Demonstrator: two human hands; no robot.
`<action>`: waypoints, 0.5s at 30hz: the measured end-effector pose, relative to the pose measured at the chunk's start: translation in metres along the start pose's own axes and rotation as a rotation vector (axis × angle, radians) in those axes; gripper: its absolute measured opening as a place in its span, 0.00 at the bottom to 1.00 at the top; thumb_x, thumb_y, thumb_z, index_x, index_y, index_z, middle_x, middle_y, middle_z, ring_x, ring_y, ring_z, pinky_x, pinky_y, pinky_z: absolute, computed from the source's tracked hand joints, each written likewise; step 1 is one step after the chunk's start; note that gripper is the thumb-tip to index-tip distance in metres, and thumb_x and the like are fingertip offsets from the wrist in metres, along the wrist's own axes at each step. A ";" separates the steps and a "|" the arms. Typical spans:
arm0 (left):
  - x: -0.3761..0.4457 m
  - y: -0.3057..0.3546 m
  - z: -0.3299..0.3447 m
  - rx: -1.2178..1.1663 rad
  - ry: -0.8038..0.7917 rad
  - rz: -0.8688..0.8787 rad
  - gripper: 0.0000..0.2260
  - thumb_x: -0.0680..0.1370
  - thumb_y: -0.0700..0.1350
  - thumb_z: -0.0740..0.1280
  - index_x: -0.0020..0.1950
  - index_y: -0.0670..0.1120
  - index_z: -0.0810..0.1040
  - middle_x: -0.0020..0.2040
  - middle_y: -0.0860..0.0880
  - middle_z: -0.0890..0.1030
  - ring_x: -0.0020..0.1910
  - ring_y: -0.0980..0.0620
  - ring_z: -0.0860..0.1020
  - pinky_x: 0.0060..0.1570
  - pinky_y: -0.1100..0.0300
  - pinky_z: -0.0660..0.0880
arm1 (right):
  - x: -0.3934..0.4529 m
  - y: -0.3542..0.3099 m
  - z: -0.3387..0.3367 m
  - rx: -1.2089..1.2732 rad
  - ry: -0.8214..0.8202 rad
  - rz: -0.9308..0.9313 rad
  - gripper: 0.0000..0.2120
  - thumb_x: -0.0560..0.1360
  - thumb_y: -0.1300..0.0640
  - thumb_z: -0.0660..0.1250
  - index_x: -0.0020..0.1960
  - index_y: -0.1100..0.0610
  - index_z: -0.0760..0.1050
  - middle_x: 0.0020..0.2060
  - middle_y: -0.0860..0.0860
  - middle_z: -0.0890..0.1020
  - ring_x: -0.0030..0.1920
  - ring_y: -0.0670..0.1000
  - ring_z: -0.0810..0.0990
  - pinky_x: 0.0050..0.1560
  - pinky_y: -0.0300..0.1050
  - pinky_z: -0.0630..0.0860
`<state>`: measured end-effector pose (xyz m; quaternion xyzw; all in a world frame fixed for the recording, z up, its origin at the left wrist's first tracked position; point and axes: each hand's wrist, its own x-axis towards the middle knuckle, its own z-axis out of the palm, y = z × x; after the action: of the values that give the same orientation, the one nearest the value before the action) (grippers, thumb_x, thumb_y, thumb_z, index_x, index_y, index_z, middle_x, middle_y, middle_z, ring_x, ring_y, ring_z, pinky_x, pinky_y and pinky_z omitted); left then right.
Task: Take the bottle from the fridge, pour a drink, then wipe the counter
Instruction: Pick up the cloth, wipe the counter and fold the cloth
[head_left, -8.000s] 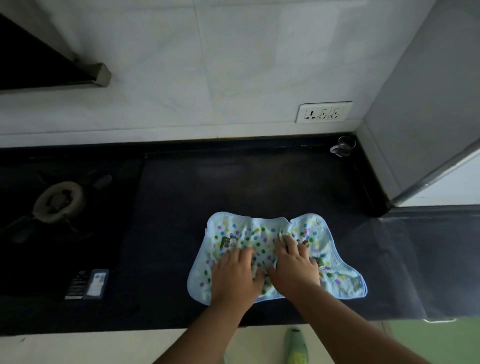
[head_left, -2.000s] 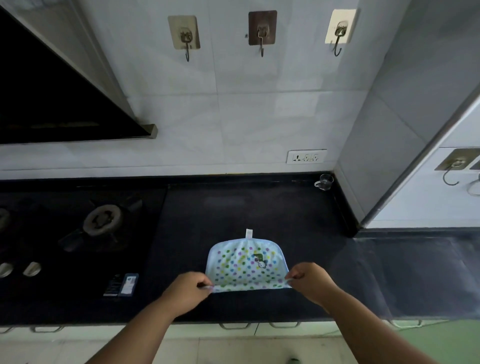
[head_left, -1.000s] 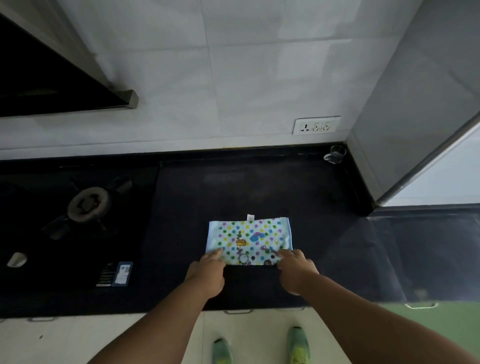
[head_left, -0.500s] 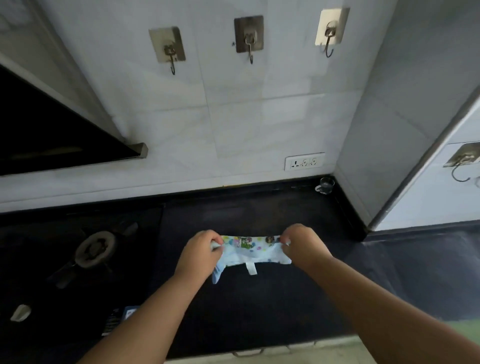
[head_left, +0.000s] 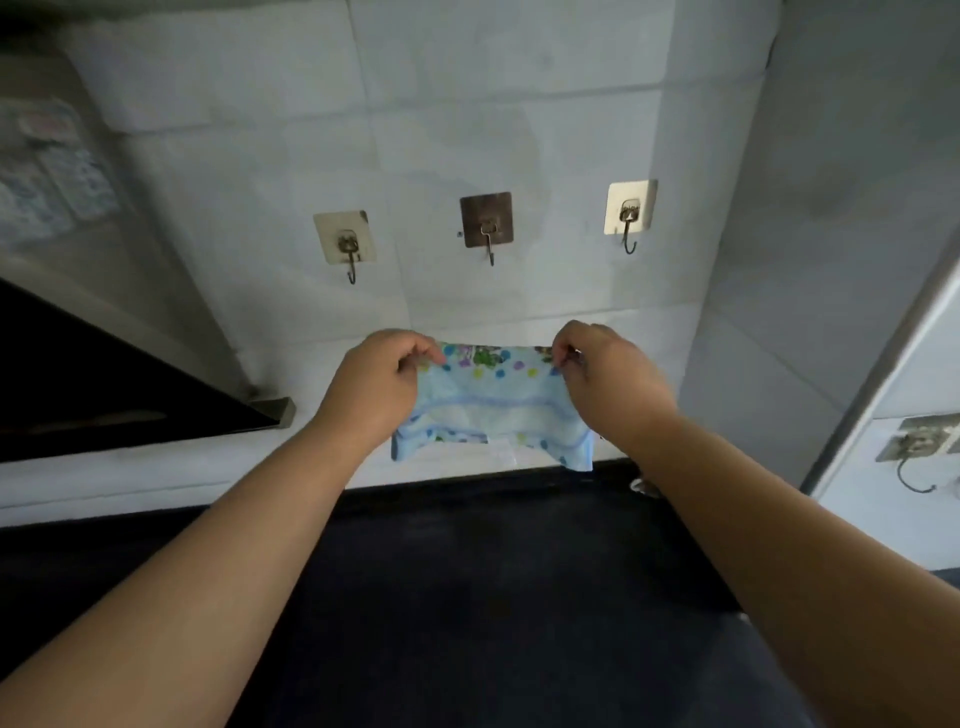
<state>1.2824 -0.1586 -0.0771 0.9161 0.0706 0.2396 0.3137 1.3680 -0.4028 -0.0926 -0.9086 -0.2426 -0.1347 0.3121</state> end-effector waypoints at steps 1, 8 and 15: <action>0.011 0.006 0.000 0.044 0.016 0.017 0.18 0.83 0.34 0.59 0.52 0.52 0.84 0.61 0.52 0.80 0.57 0.55 0.76 0.53 0.66 0.68 | 0.015 0.002 -0.005 -0.010 -0.008 -0.023 0.13 0.81 0.64 0.60 0.54 0.49 0.79 0.54 0.50 0.79 0.50 0.55 0.78 0.48 0.46 0.74; 0.072 0.030 0.013 0.181 0.077 0.064 0.25 0.79 0.30 0.55 0.66 0.49 0.82 0.68 0.43 0.78 0.67 0.44 0.76 0.66 0.60 0.68 | 0.097 0.008 -0.028 -0.157 -0.086 -0.126 0.23 0.79 0.68 0.63 0.66 0.48 0.82 0.66 0.54 0.76 0.63 0.58 0.78 0.69 0.48 0.73; 0.125 0.021 0.011 0.165 0.158 0.123 0.23 0.75 0.28 0.55 0.59 0.49 0.80 0.61 0.42 0.79 0.60 0.44 0.78 0.60 0.53 0.76 | 0.159 0.010 -0.021 -0.158 -0.037 -0.175 0.27 0.78 0.70 0.57 0.66 0.47 0.82 0.65 0.57 0.76 0.64 0.58 0.78 0.70 0.43 0.70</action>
<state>1.3966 -0.1468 -0.0226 0.9196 0.0583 0.3231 0.2157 1.5058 -0.3668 -0.0183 -0.9081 -0.3153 -0.1635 0.2220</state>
